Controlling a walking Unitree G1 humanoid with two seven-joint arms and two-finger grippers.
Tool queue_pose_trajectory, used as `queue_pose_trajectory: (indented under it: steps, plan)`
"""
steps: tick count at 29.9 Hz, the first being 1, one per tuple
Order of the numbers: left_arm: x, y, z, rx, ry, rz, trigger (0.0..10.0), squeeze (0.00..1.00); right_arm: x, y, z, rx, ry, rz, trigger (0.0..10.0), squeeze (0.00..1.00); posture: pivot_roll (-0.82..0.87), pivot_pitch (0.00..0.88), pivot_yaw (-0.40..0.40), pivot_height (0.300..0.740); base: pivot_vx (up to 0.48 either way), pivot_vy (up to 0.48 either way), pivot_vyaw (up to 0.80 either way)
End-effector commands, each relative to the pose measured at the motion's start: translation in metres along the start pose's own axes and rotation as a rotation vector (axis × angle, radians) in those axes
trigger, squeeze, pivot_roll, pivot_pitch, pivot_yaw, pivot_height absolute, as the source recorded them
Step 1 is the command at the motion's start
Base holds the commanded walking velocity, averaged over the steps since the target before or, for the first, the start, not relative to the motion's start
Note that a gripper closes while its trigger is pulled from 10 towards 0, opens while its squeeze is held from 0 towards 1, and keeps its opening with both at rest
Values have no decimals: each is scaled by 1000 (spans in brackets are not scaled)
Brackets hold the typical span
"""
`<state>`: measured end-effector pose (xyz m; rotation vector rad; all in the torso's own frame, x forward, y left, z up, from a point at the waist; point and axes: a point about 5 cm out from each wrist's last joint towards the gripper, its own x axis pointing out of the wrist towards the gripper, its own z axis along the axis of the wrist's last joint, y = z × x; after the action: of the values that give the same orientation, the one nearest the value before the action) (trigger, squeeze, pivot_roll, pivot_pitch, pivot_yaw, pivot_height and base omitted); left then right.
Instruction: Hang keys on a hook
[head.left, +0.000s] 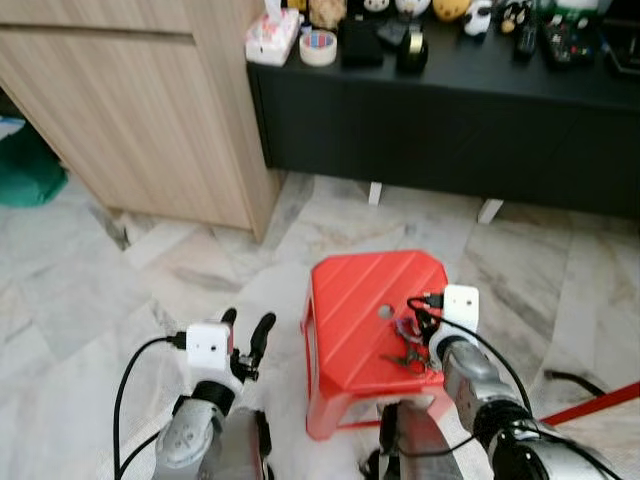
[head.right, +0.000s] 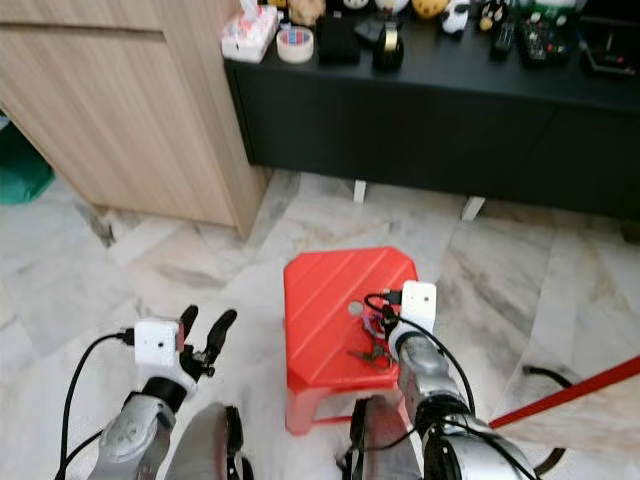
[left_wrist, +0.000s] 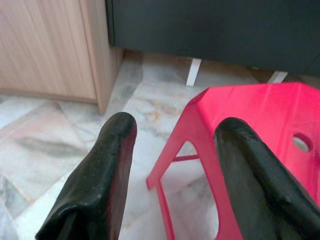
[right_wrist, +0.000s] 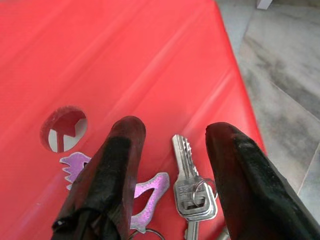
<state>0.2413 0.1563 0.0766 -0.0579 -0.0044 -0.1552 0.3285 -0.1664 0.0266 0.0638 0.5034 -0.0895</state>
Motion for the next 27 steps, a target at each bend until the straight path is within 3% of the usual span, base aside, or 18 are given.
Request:
queue_pose_trajectory:
  steps: [1, 12, 19, 26, 27]
  plan:
    - [-7, 2, -5, 0, 38, 11, 10000, 0, -1, -2, -6, 11, 32, -13, 10000, 0, 135, 289, -23, 623, 0, 0, 0]
    - [-9, 4, -6, 18, 63, 13, 10000, 0, -2, -11, -11, 73, 47, -66, 10000, 0, 132, 284, -19, 623, 0, 0, 0]
    - [-8, 5, -5, 35, 70, 5, 10000, 0, -5, -6, -27, 70, 117, -45, 10000, 0, 138, 279, -12, 623, 0, 0, 0]
    - [-8, 7, -6, 44, 77, 0, 10000, 0, -5, -4, -27, 68, 120, -42, 10000, 0, 138, 275, -8, 623, 0, 0, 0]
    - [-8, 6, -7, 50, 81, -3, 10000, 0, -4, -4, -25, 69, 116, -46, 4902, 0, 137, 276, -7, 623, 0, 0, 0]
